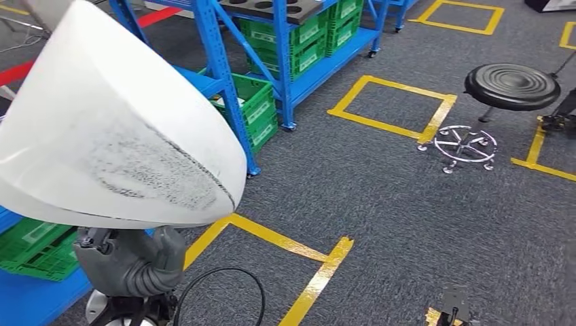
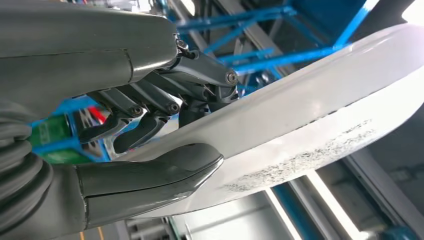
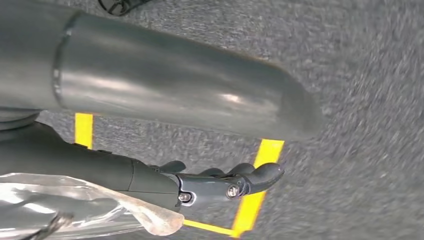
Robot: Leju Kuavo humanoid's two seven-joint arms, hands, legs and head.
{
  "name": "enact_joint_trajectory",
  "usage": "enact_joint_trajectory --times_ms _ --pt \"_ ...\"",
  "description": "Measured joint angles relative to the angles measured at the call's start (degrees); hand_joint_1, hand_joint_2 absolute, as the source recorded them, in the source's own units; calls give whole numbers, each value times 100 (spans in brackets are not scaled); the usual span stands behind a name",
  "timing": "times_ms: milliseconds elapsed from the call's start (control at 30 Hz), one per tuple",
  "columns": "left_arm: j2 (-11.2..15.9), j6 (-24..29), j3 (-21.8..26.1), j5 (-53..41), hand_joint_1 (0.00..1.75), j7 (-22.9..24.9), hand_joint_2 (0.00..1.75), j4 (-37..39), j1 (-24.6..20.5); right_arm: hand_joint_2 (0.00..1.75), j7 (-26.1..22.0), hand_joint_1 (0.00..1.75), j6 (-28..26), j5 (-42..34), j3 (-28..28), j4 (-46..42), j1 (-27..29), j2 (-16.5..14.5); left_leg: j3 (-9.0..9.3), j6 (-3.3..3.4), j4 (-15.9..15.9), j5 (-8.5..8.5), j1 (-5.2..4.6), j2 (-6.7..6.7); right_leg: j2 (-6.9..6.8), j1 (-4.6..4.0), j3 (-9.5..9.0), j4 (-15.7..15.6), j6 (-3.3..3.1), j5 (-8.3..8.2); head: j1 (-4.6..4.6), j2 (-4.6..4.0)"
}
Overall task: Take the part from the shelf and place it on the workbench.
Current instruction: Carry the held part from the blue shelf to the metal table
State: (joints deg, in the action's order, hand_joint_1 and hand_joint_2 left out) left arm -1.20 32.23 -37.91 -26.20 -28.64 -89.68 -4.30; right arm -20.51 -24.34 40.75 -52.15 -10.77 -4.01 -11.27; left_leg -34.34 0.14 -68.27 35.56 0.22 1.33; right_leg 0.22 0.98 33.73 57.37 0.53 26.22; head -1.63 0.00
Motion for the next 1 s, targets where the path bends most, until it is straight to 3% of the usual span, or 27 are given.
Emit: enact_joint_trajectory --times_ms 33,67,100,167,233,300,333,367,433,500,533,567,600,633,700,733,800,867,933,1000 --pt "1 -20 -4 17 175 1 175 0 4 0 14 0 -23 -7 -10 -1 3 -1 -160 3 -360 134 1 -51 79 -6 6 1 -10 -6 2 0" --pt "2 -40 -9 34 175 0 175 0 6 0 33 0 -43 -8 -20 -1 13 -2 -254 13 -560 160 0 -73 161 -14 10 4 -15 -10 2 0" --pt "2 -56 -13 48 175 0 175 0 8 0 57 0 -64 -7 -28 -1 24 -2 -258 31 -552 73 -2 -87 247 -23 11 8 -16 -14 2 0" --pt "2 -76 -16 63 175 -1 175 0 9 0 92 0 -105 -2 -45 -1 33 -5 3 104 59 -353 -7 -203 421 -35 8 18 -9 -24 1 0" --pt "4 -84 -16 78 175 -3 175 -1 22 0 111 0 -136 9 -53 -1 26 -22 281 186 732 -651 -6 -496 578 -42 31 36 23 -41 -3 0" --pt "5 -87 -16 97 175 -15 175 -2 38 0 128 0 -150 24 -57 -1 33 -41 355 209 957 -679 -16 -639 708 -17 93 41 90 -76 7 0" --pt "2 -87 -16 104 175 -23 175 -3 42 0 136 0 -154 33 -57 -1 47 -45 363 203 998 -687 -22 -589 775 0 121 31 132 -99 15 0" --pt "-3 -88 -17 109 175 -30 175 -4 41 0 140 0 -156 44 -58 -1 65 -48 373 202 1033 -709 -18 -517 772 7 158 37 165 -102 19 0" --pt "-14 -91 -16 114 175 -36 175 -6 48 0 145 0 -168 61 -60 -4 77 -49 400 224 1119 -763 4 -357 524 -14 301 261 210 53 -6 0" --pt "-19 -98 -16 129 175 -36 175 -7 67 0 149 0 -178 74 -60 -8 56 -49 403 248 1147 -780 3 -172 161 -23 619 929 245 415 -29 0" --pt "-20 -110 -16 142 175 -35 175 -7 77 0 152 0 -179 81 -59 -8 47 -49 398 252 1145 -779 -3 -76 69 -12 786 1303 269 571 -32 0" --pt "-20 -128 -18 160 175 -34 175 -7 85 0 158 0 -183 89 -58 -9 47 -49 395 252 1144 -776 -6 15 25 2 888 1549 289 642 -32 0" --pt "-20 -158 -21 188 175 -35 175 -7 90 0 165 0 -189 96 -60 -10 53 -49 393 248 1142 -771 -5 98 -4 15 884 1588 308 608 -34 0" --pt "-20 -197 -26 221 175 -36 175 -7 94 0 171 0 -195 98 -62 -10 58 -48 397 237 1140 -763 -2 175 -41 28 754 1384 322 476 -35 0" --pt "-19 -285 -38 280 175 -36 175 -7 94 0 173 0 -200 100 -66 -16 53 -44 415 190 1127 -732 -9 313 -257 24 276 581 335 163 -39 0" --pt "-15 -329 -42 300 175 -34 175 -7 92 0 168 0 -196 100 -67 -20 40 -43 421 159 1112 -713 -23 372 -352 15 81 250 312 70 -35 0" --pt "-2 -420 -51 318 175 -21 175 -7 84 0 161 0 -164 101 -67 -23 28 -42 430 101 1091 -693 -56 464 -417 -17 -50 17 241 56 -25 0" --pt "14 -507 -78 335 175 3 175 -7 72 0 181 0 -133 103 -67 -22 44 -43 442 49 1080 -672 -45 528 -291 -13 -27 20 161 36 -18 0" --pt "30 -559 -99 349 175 22 175 -6 62 0 218 0 -133 102 -70 -23 45 -43 375 -1 871 -490 -13 346 -166 -1 -23 6 91 12 -4 0" --pt "50 -590 -113 364 175 41 175 -4 59 0 235 0 -141 101 -78 -26 28 -42 109 -18 231 -127 9 48 -26 -1 -17 1 41 -6 22 0"
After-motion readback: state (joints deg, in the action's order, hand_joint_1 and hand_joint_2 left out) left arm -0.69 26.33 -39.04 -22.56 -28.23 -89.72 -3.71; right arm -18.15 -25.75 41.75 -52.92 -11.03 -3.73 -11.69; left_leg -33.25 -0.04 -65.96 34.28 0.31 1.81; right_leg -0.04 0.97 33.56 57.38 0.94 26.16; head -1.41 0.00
